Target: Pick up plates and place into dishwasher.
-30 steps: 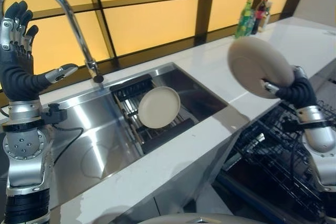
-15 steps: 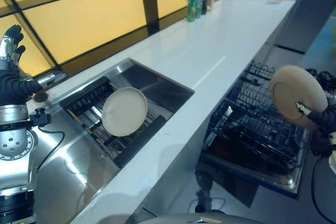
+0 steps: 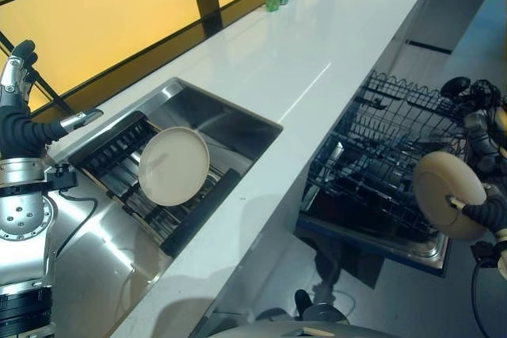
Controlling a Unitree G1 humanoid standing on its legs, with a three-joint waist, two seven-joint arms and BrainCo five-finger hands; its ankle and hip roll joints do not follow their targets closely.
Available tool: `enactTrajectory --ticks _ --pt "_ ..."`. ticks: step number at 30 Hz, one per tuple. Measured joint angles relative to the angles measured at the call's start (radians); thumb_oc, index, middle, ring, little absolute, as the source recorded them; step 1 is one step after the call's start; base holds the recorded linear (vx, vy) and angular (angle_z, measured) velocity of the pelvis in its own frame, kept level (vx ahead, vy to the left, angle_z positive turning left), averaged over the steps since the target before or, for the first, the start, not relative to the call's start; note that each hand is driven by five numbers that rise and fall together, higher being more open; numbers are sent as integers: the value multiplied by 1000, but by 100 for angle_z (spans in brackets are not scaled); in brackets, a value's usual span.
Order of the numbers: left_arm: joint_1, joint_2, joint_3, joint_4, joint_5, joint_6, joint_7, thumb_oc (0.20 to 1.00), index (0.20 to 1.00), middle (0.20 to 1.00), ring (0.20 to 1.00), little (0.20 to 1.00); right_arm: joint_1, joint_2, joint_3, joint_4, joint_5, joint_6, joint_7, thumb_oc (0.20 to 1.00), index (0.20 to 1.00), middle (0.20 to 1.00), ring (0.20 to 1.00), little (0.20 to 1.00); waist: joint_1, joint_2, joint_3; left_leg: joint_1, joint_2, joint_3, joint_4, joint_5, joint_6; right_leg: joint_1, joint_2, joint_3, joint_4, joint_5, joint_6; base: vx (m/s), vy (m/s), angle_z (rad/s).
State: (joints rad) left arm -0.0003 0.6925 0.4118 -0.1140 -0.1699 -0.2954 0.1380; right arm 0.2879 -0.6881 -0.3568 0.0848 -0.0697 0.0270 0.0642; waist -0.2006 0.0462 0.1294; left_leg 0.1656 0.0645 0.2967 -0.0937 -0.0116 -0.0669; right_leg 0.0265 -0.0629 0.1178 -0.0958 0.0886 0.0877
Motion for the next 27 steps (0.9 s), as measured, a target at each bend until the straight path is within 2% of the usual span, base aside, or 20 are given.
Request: enactTrajectory --ticks 5,7,13,14,18,22,27 --pt "-10 27 -38 -12 0 28 1 1000 1000 1000 1000 1000 -20 -82 41 23 -27 3 77 200 200 200 200 200 6 -6 11 -1 3 -13 5 1 0 7 -2 -23 0 3 -5 13 -112 8" --pt "-40 47 -82 -12 0 40 3 1000 1000 1000 1000 1000 -36 -112 64 42 -28 9 79 200 200 200 200 200 27 -14 18 -3 4 -17 5 3 -2 6 -3 -27 0 3 -5 28 -120 7" --pt "-39 76 -81 -12 -1 49 19 1000 1000 1000 1000 1000 -70 -126 94 35 -67 31 100 200 200 200 200 200 64 -17 39 -5 9 -33 5 5 -5 7 3 -51 0 1 -9 42 -95 7" --pt "-39 76 -82 -12 -1 49 21 1000 1000 1000 1000 1000 -73 -135 95 35 -77 35 109 200 200 200 200 200 79 -17 41 -9 9 -34 5 5 -5 6 2 -51 0 1 -10 -38 -103 4" --pt "-39 102 -82 -12 -1 64 24 1000 1000 1000 1000 1000 -120 -194 142 37 -97 46 154 200 200 200 200 200 90 -24 48 -40 8 -53 6 14 -4 -14 0 -70 0 5 -14 -98 -135 12" --pt "-64 153 -92 -9 -1 75 47 1000 1000 1000 1000 1000 -203 -243 214 45 -97 52 182 200 200 200 200 200 105 -32 92 -77 11 -58 6 28 -7 -50 3 -74 4 17 -24 -114 -157 4" --pt "-124 204 -138 26 -1 76 82 1000 1000 1000 1000 1000 -324 -287 298 81 -97 54 212 200 200 200 200 200 111 -27 146 -113 21 -79 11 39 -14 -75 9 -104 5 23 -33 -88 -150 9"
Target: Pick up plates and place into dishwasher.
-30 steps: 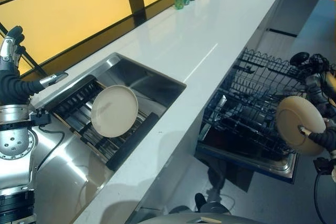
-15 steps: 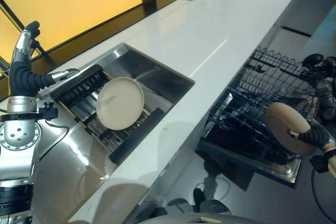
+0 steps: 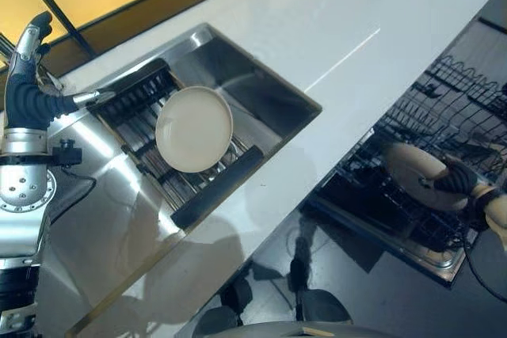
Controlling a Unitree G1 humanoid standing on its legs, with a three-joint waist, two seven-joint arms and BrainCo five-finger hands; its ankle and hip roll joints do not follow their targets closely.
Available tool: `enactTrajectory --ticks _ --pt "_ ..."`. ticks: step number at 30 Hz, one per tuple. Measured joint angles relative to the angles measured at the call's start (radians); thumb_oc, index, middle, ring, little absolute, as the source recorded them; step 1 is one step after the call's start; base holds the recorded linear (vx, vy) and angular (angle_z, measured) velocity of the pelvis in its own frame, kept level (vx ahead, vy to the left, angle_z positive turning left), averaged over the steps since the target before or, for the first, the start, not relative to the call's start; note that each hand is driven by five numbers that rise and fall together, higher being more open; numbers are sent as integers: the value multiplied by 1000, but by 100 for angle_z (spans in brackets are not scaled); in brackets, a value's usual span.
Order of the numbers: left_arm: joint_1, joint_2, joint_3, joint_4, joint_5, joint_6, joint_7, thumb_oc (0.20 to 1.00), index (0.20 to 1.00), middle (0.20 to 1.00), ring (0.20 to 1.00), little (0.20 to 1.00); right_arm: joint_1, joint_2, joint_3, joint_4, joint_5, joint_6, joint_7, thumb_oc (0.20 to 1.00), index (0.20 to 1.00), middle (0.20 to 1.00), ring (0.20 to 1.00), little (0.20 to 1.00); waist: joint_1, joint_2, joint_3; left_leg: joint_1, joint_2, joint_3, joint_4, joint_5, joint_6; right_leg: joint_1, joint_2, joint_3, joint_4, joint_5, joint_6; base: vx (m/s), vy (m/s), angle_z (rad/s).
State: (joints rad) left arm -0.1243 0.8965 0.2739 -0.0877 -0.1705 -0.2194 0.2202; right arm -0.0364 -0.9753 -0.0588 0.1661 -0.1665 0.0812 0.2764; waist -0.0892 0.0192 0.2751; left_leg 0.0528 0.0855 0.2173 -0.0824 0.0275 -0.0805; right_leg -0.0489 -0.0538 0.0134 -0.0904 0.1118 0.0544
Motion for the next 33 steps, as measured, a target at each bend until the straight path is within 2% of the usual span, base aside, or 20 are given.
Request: enactTrajectory --ticks 4,6,13,18,27,28,29,33 --pt "-58 31 -21 25 0 0 28 1000 1000 1000 1000 1000 -86 -27 39 64 0 -5 21 200 200 200 200 200 19 8 53 -34 7 -2 14 2 -4 -29 3 -6 0 9 -10 -57 -121 -3" --pt "-69 42 -21 32 0 0 43 1000 1000 1000 1000 1000 -121 -35 59 92 0 -13 29 200 200 200 200 200 24 13 79 -47 13 -2 23 -1 -8 -41 4 -29 0 14 -16 -48 -82 -7" --pt "-102 53 -53 33 1 -4 90 1000 1000 1000 1000 1000 -237 -66 119 184 3 -55 68 200 200 200 200 200 27 53 158 -81 17 -12 41 -2 -12 -66 5 -61 1 21 -25 -58 -27 -1" --pt "-130 63 -94 38 1 -8 106 1000 1000 1000 1000 1000 -309 -101 194 234 3 -103 71 200 200 200 200 200 27 59 167 -104 18 -15 49 -2 -12 -89 5 -67 1 29 -30 -52 -21 -2" --pt "-176 69 -135 40 0 -7 125 1000 1000 1000 1000 1000 -361 -106 251 306 22 -125 41 200 200 200 200 200 30 57 169 -118 16 -36 56 -1 -14 -92 4 -80 1 33 -31 -20 -2 4" --pt "-177 69 -135 40 -1 -6 125 1000 1000 1000 1000 1000 -361 -108 255 304 22 -125 26 514 514 514 514 514 30 56 169 -118 16 -37 56 -1 -14 -92 3 -80 1 33 -31 0 0 0" --pt "-179 69 -135 40 -1 -4 125 1000 1000 1000 1000 1000 -358 -109 254 298 22 -125 13 1000 1000 1000 1000 1000 30 56 169 -117 16 -37 56 -1 -14 -91 3 -81 1 33 -31 0 0 0" --pt "-179 69 -134 40 -1 -3 124 1000 1000 1000 1000 1000 -322 -108 239 287 8 -109 -53 1000 1000 1000 1000 1000 29 53 170 -115 15 -39 56 -1 -14 -87 4 -82 1 34 -31 8 6 1"
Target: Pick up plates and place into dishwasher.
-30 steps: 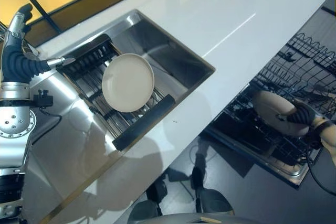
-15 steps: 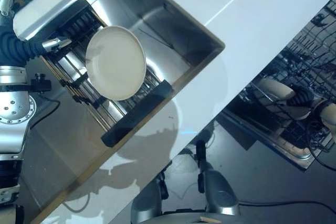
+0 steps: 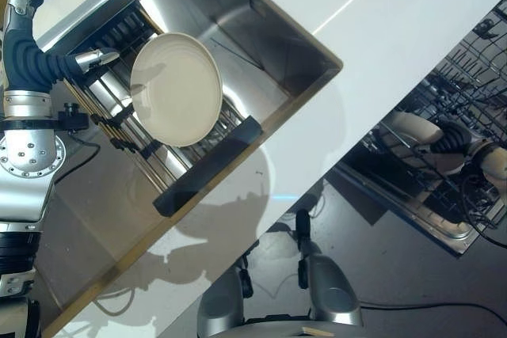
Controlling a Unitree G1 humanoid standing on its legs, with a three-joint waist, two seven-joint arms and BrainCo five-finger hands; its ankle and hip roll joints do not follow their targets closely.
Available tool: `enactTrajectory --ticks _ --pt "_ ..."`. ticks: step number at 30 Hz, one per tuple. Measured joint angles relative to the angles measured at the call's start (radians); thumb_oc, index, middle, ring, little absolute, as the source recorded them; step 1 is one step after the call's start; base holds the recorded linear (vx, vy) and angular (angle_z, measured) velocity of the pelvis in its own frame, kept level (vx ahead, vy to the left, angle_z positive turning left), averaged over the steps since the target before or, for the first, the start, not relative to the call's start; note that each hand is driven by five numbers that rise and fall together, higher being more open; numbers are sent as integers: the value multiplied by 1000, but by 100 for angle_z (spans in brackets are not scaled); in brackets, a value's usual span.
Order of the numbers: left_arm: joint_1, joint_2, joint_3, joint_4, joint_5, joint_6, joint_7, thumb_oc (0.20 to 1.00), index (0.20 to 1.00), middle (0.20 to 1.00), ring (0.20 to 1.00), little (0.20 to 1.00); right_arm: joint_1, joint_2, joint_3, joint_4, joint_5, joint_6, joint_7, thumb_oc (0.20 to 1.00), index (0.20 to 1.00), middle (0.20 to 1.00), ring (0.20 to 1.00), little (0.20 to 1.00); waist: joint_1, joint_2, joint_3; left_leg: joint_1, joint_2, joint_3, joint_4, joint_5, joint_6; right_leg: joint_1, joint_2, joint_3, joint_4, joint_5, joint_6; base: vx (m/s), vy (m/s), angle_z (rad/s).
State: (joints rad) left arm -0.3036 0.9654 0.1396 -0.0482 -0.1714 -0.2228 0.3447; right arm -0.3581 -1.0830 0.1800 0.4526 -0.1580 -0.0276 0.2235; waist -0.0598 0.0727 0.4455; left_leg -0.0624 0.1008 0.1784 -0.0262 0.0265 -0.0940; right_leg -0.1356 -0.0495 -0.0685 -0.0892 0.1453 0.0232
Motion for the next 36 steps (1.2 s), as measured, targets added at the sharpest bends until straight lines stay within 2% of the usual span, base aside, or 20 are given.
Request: enactTrajectory --ticks 6,15,19,24,27,30,36 --pt "12 -1 22 -3 0 0 -12 1000 1000 1000 1000 1000 105 18 -45 -67 -39 40 -44 1000 1000 1000 1000 1000 -1 -13 7 41 2 -6 -5 -2 -2 43 2 -7 0 -1 0 56 37 2" --pt "154 -57 132 -28 0 -6 -76 1000 1000 1000 1000 1000 305 136 -320 -255 -112 89 -96 1000 1000 1000 1000 1000 -10 -48 -10 95 0 -3 -17 -1 0 87 -1 5 -1 -5 3 80 68 -2" --pt "244 -150 174 -50 0 -7 -108 1000 1000 1000 1000 1000 404 176 -454 -358 -163 95 -98 1000 1000 1000 1000 1000 -11 -65 -73 126 0 6 -36 -1 0 101 3 18 -1 -10 5 108 71 -10" --pt "306 -172 197 -51 0 -5 -150 1000 1000 1000 1000 1000 496 192 -526 -426 -184 99 -101 1000 1000 1000 1000 1000 -13 -84 -163 161 2 11 -54 -2 -1 125 8 27 -1 -20 7 89 36 -4" --pt "335 -174 197 -51 0 -3 -170 1000 1000 1000 1000 1000 526 213 -543 -465 -182 99 -133 1000 1000 1000 1000 1000 -16 -81 -227 174 3 12 -60 -7 2 134 10 32 -1 -31 13 59 21 -2" --pt "368 -185 197 -51 1 0 -198 1000 1000 1000 1000 1000 541 245 -572 -532 -166 88 -184 1000 1000 1000 1000 1000 -28 -68 -263 176 3 11 -60 -7 2 137 10 32 -1 -31 13 11 7 0" --pt "387 -248 194 -50 6 6 -245 1000 1000 1000 1000 1000 543 280 -574 -611 -113 24 -276 1000 1000 1000 1000 1000 -42 -40 -286 191 8 14 -46 -10 0 154 14 39 -1 -32 9 2 -2 -2"
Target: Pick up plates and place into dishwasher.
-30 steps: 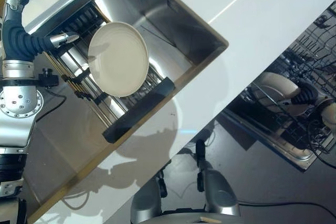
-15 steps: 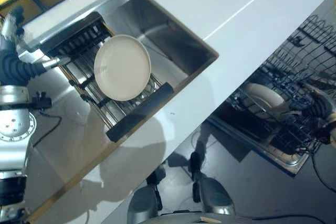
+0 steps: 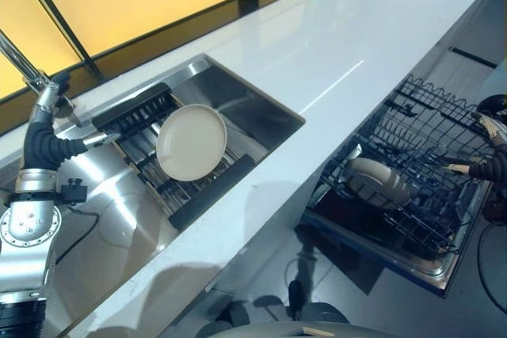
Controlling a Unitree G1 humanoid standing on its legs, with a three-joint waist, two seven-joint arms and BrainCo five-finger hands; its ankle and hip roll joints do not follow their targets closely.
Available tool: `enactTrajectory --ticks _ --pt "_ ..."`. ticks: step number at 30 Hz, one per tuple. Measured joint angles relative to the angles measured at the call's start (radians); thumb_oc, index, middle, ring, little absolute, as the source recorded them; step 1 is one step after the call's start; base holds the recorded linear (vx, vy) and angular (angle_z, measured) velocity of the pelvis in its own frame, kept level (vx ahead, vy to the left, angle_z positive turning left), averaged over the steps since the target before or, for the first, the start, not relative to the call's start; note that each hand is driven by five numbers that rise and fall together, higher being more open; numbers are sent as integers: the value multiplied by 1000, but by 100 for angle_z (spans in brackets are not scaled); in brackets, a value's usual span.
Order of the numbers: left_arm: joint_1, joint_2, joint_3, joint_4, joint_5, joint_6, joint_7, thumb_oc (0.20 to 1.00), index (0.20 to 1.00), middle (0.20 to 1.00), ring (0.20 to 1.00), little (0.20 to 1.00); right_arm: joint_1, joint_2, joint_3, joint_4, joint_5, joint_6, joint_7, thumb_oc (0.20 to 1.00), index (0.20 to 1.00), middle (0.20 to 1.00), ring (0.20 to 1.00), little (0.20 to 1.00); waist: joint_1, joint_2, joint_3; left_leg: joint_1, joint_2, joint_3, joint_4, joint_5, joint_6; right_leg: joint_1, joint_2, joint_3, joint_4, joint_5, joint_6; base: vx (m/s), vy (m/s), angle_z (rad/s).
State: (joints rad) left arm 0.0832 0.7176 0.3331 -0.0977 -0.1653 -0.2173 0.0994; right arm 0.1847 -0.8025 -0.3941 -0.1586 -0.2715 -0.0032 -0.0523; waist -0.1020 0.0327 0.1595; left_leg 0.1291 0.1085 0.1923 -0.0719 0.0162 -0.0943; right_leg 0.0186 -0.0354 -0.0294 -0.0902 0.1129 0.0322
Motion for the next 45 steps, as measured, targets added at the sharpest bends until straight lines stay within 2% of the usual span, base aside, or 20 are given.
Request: enactTrajectory --ticks 3,5,7,8,9,11,12,13,14,15,16,17,18,23,26,29,33,39,42,45 --pt "0 -2 -1 17 19 0 -5 1000 1000 1000 1000 1000 -2 7 1 0 42 -26 -35 1000 1000 1000 1000 1000 4 5 -2 -3 10 -3 75 -38 -14 13 14 24 5 -7 -12 5 -24 -21" --pt "-2 -3 -2 44 35 -4 -6 1000 1000 1000 1000 1000 -7 14 6 -5 59 -54 -60 1000 1000 1000 1000 1000 9 4 0 -34 23 -22 178 -75 -20 4 20 44 36 -24 -25 4 29 -27" --pt "-2 -3 -3 85 61 -9 -5 1000 1000 1000 1000 1000 -19 16 16 -31 69 -72 -68 1000 1000 1000 1000 1000 22 -16 10 -87 2 -87 307 -75 -17 4 2 81 51 -27 -28 28 127 -35" --pt "-1 -2 -14 103 78 -13 -2 1000 1000 1000 1000 1000 -32 12 23 -39 70 -75 -72 1000 1000 1000 1000 1000 30 -32 19 -111 -26 -143 335 -80 -8 1 -14 108 61 -27 -28 67 160 -60" --pt "-1 -1 -29 115 105 -20 4 1000 1000 1000 1000 1000 -44 11 31 -39 73 -77 -80 1000 1000 1000 1000 1000 45 -33 19 -105 -63 -194 307 -99 13 -8 -25 135 74 -27 -25 93 195 -67" --pt "-3 11 -39 119 171 -48 20 1000 1000 1000 1000 1000 -69 6 70 -39 89 -77 -89 1000 1000 1000 1000 1000 38 -19 13 -107 -108 -250 216 -124 54 -46 -30 164 101 -34 -12 78 140 -51" --pt "-11 21 -41 120 189 -58 25 1000 1000 1000 1000 1000 -73 -7 85 -39 96 -78 -89 1000 1000 1000 1000 1000 37 -2 12 -109 -114 -261 168 -145 80 -65 -16 174 104 -33 -1 64 84 -63" --pt "-16 30 -40 121 194 -64 32 1000 1000 1000 1000 1000 -73 -7 102 -39 100 -79 -87 1000 1000 1000 1000 1000 58 15 9 -114 -106 -252 156 -123 83 -71 4 188 122 -30 16 96 170 -81" --pt "-13 28 -41 122 195 -64 39 1000 1000 1000 1000 1000 -71 -7 113 -39 102 -80 -87 1000 1000 1000 1000 1000 82 35 13 -118 -76 -233 157 -96 80 -115 40 178 272 -88 10 88 191 -90" --pt "-8 62 -58 128 227 -66 54 1000 1000 1000 1000 1000 -68 -9 132 -34 112 -81 -86 1000 1000 1000 1000 1000 97 16 10 -102 -85 -233 161 -95 60 -149 67 172 466 -203 2 62 198 -80" --pt "-4 110 -81 145 254 -72 62 1000 1000 1000 1000 1000 -70 -15 140 -33 121 -84 -83 1000 1000 1000 1000 1000 103 -22 2 -94 -118 -252 169 -80 61 -143 50 176 482 -270 -11 7 185 -73" --pt "-8 121 -90 168 283 -75 68 1000 1000 1000 1000 1000 -85 -18 136 -27 130 -97 -82 1000 1000 1000 1000 1000 113 -23 6 -96 -131 -274 174 -74 56 -119 38 181 428 -286 -31 16 189 -58" --pt "-9 136 -107 179 314 -77 80 1000 1000 1000 1000 1000 -84 -29 128 -27 142 -107 -82 1000 1000 1000 1000 1000 106 -13 3 -106 -125 -279 167 -81 57 -122 42 182 402 -272 -30 43 217 -22" --pt "-64 190 -149 208 441 -85 128 1000 1000 1000 1000 1000 -70 -35 123 -12 167 -131 -66 1000 1000 1000 1000 1000 36 20 10 -70 -123 -289 102 -39 68 -50 35 172 268 -204 -15 89 163 7" --pt "-100 230 -165 211 481 -87 159 1000 1000 1000 1000 1000 -68 -40 122 -3 181 -137 -65 1000 1000 1000 1000 1000 29 27 11 -63 -109 -288 75 -26 63 -24 40 162 206 -167 -21 67 129 -1" --pt "-102 244 -199 215 548 -98 194 1000 1000 1000 1000 1000 -67 -42 122 8 205 -142 -64 1000 1000 1000 1000 1000 14 44 12 -43 -104 -282 54 -24 63 -2 42 161 166 -162 -19 68 111 0" --pt "-102 259 -230 215 639 -101 242 1000 1000 1000 1000 1000 -66 -60 122 8 217 -142 -49 1000 1000 1000 1000 1000 7 68 19 -40 -101 -276 38 -19 63 -4 44 165 156 -158 -17 54 71 -4" --pt "-108 370 -330 216 766 -96 282 1000 1000 1000 1000 1000 -67 -114 124 10 245 -142 -47 1000 1000 1000 1000 1000 -3 83 28 -56 -98 -260 24 -14 62 -33 48 175 159 -154 -16 16 98 -8" --pt "-139 424 -418 223 804 -95 275 1000 1000 1000 1000 1000 -76 -146 138 12 248 -142 -49 1000 1000 1000 1000 1000 -7 96 46 -90 -100 -249 30 -11 65 -65 48 185 162 -139 -19 -88 101 -11" --pt "-179 456 -469 221 809 -107 207 1000 1000 1000 1000 1000 -94 -166 155 28 249 -142 -61 1000 1000 1000 1000 1000 -18 106 81 -107 -103 -248 30 -5 66 -83 45 186 164 -134 -16 -37 43 -2"
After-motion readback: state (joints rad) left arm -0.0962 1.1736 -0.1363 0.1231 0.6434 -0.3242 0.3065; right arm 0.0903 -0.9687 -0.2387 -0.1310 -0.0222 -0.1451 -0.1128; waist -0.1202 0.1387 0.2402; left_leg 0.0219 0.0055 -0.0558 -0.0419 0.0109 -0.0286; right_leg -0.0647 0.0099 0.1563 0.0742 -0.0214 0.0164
